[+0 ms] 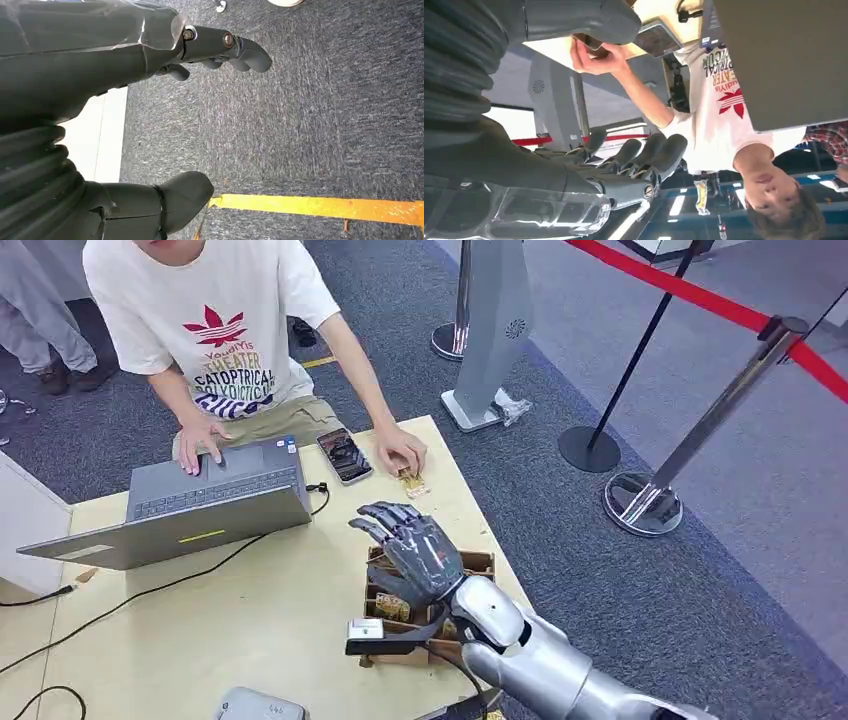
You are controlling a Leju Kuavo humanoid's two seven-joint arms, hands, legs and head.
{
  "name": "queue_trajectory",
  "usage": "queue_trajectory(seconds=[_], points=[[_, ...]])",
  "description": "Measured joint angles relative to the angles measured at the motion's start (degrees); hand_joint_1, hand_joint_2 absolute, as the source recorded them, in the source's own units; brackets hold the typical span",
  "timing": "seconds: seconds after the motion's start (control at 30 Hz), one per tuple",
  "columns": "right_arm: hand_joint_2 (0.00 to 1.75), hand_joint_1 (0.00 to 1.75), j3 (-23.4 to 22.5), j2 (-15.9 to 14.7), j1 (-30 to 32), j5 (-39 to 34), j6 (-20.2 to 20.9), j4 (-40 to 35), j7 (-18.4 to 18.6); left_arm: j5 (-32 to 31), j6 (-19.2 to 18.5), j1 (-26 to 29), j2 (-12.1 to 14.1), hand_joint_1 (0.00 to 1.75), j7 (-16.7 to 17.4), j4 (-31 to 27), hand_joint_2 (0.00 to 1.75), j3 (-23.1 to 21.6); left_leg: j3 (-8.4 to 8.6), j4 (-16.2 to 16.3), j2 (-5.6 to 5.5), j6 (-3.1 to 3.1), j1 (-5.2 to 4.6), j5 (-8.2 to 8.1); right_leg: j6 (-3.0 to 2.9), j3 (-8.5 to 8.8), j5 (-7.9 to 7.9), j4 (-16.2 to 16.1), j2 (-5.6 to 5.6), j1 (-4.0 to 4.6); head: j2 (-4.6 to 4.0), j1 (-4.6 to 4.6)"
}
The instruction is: Pass the card to the sensor for recognition and then transmit it.
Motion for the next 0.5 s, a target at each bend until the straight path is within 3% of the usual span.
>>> queue_trajectory(seconds=[0.5], points=[[1.75, 0.61, 0.52, -1.33, -2.82, 0.41, 3.98, 1.64, 0.83, 0.02, 0.13, -0.06, 0.00, 0.00, 0.37, 0.00, 1.75, 1.64, 0.00, 0.00, 0.00, 0.00, 0.00, 0.00, 0.00, 0.00, 0.00, 0.00, 0.00, 0.00, 0.00, 0.00]])
